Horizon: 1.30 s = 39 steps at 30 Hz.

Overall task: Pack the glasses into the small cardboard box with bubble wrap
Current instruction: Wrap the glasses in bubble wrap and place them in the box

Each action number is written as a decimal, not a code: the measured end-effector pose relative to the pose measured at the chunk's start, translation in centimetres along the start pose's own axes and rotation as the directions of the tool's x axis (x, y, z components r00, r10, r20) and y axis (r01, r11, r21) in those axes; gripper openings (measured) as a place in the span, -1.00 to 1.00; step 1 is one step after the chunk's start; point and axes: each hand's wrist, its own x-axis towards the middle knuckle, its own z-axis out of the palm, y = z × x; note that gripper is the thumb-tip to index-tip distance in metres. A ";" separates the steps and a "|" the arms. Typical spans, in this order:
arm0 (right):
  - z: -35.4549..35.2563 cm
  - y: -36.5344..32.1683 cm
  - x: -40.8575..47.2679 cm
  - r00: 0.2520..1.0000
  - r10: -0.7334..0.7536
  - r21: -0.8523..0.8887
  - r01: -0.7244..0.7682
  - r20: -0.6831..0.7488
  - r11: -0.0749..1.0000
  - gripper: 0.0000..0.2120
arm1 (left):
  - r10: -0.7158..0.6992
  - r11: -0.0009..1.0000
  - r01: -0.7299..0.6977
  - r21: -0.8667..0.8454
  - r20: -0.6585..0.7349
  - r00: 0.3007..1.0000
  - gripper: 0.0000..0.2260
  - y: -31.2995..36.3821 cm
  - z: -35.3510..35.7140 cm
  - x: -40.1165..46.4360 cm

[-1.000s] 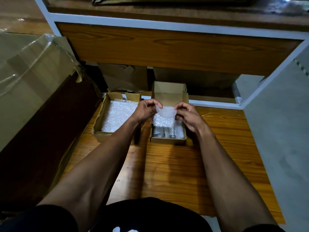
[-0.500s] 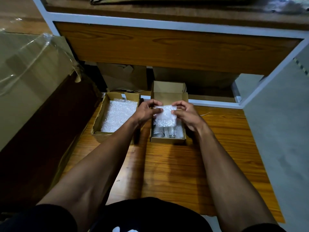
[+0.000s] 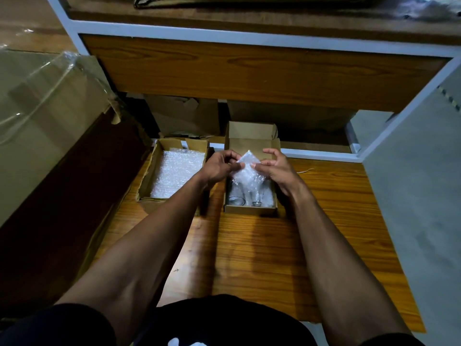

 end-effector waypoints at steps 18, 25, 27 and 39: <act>0.6 0.5 -0.8 1.000 -0.013 0.219 0.012 0.005 0.976 -0.78 | 0.036 0.993 -0.031 -0.111 0.045 0.998 -0.82 0.3 0.2 -1.1; 0.4 0.9 -0.6 1.000 -0.028 0.210 0.026 0.007 0.977 -0.84 | -0.016 0.984 0.027 -0.175 0.064 0.998 -0.77 0.5 0.5 -1.5; 0.2 0.9 -0.5 0.999 -0.021 0.250 0.015 0.024 0.968 -0.84 | -0.059 0.976 0.068 -0.209 0.050 0.997 -0.73 0.5 0.6 -1.4; 0.8 0.8 0.4 1.000 -0.006 0.306 0.006 -0.003 0.952 -0.87 | -0.083 0.954 0.076 -0.290 -0.011 0.996 -0.87 -0.1 0.0 -0.5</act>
